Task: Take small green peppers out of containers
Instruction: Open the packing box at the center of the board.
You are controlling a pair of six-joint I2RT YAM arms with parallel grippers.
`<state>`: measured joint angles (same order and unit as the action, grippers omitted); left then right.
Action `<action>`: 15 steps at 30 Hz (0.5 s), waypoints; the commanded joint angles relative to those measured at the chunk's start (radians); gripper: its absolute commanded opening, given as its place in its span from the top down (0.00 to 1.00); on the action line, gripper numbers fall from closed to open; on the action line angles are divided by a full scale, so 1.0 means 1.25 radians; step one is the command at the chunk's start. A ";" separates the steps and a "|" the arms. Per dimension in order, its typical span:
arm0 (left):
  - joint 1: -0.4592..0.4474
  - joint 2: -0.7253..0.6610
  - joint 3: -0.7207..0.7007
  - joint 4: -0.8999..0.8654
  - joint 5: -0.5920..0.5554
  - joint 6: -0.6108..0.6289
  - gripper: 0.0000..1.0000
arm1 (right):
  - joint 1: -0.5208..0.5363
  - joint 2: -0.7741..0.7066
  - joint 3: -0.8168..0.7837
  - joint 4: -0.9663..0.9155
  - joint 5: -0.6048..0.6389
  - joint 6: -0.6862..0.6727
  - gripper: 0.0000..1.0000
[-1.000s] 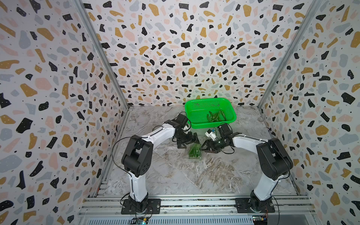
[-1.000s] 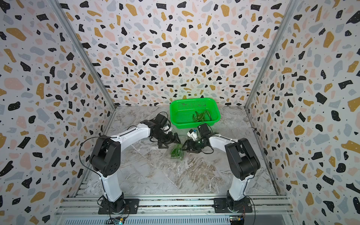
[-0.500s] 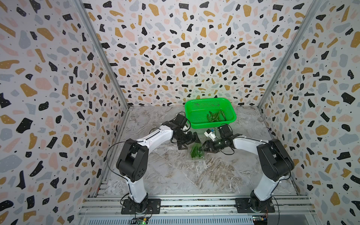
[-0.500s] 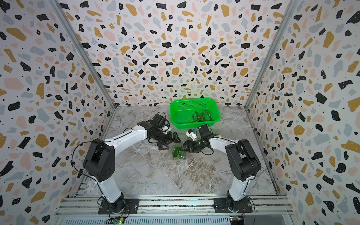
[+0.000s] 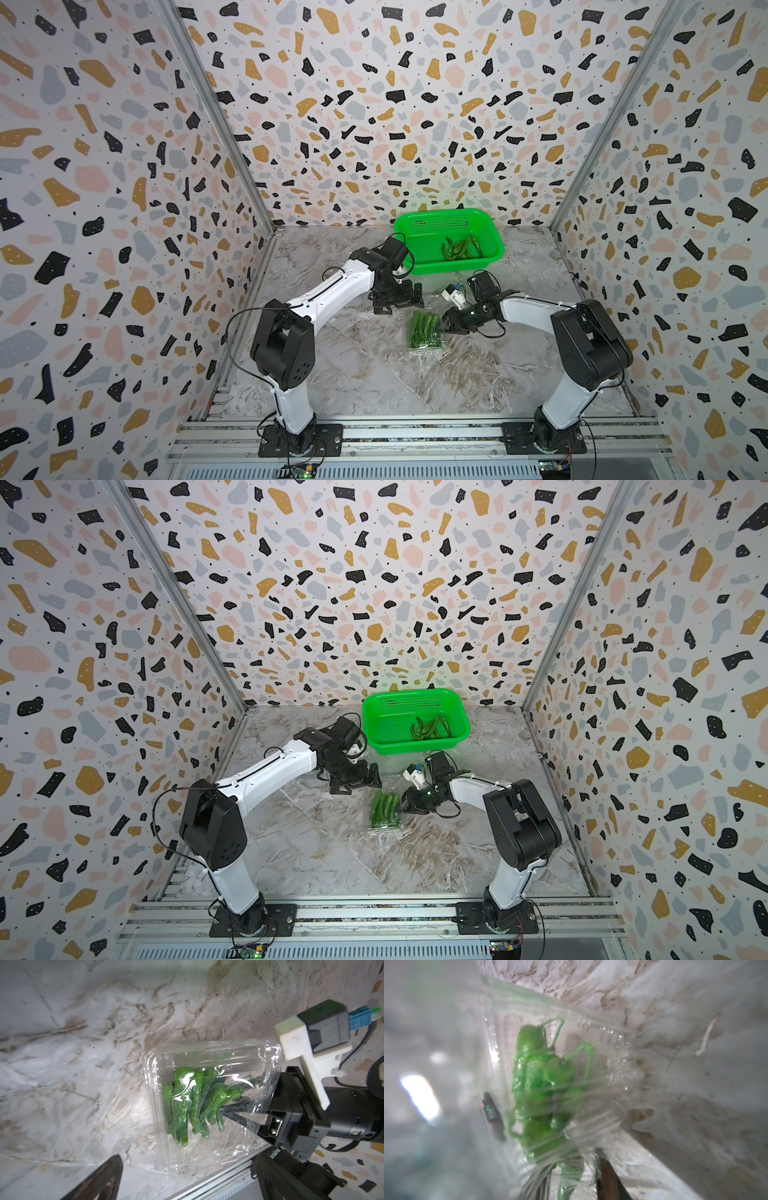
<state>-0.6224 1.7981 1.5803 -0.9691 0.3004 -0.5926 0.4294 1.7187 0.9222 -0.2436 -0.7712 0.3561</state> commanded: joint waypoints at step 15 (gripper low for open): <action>-0.189 -0.008 0.009 -0.069 -0.188 0.069 0.00 | 0.012 -0.033 0.005 -0.020 -0.010 0.088 0.65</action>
<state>-0.8471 1.7981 1.6043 -1.1049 0.0872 -0.5259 0.4332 1.7012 0.9222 -0.2543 -0.7704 0.4335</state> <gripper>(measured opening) 0.996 0.347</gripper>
